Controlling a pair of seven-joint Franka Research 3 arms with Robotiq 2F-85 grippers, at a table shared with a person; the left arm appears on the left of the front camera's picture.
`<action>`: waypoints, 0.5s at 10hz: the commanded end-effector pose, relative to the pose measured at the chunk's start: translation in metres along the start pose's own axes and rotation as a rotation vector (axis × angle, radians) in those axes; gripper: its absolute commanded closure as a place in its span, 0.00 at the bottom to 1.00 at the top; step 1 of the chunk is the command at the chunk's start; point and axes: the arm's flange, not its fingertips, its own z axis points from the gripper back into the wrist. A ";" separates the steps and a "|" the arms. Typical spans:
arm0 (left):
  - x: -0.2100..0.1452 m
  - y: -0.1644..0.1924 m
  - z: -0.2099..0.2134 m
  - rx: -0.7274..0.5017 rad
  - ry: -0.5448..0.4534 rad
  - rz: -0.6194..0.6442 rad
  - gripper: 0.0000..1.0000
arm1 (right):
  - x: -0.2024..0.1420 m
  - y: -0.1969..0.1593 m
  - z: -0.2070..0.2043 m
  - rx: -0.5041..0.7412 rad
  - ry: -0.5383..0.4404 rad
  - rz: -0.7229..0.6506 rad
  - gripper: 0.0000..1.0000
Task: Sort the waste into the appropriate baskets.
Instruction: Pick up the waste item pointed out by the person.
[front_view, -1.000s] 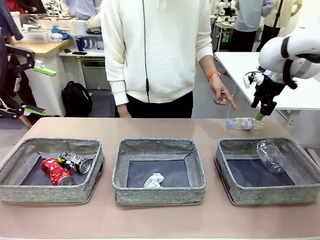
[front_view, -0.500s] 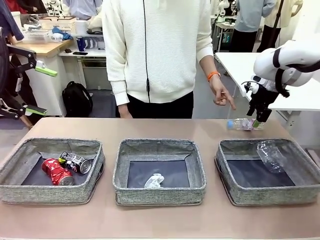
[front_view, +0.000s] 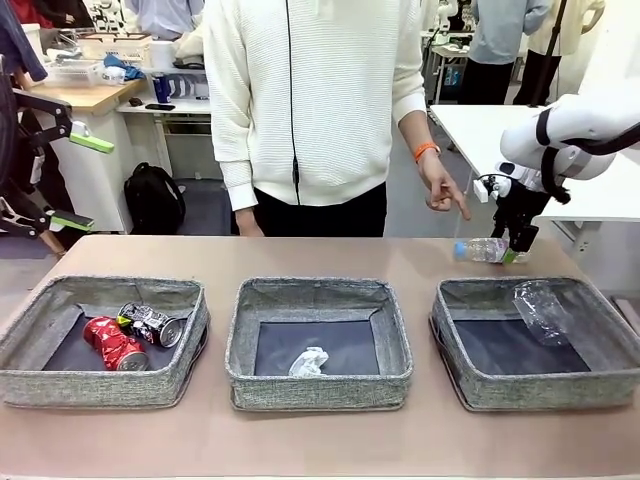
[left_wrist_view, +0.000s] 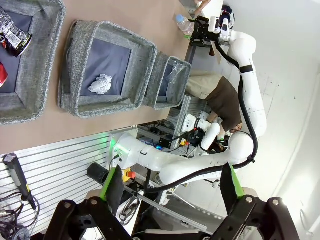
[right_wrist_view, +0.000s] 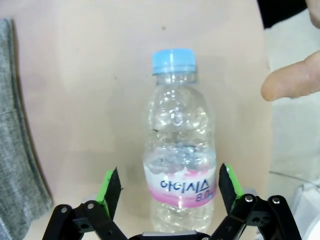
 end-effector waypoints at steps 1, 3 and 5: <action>-0.002 0.000 0.000 0.007 0.001 0.009 0.00 | 0.002 -0.005 0.007 0.008 0.015 0.006 0.00; -0.002 0.000 0.000 0.007 0.001 0.009 0.00 | 0.003 -0.004 0.006 0.016 0.021 0.005 0.00; -0.002 0.000 0.000 0.007 0.001 0.009 0.00 | 0.002 -0.005 0.005 0.035 0.030 0.001 0.00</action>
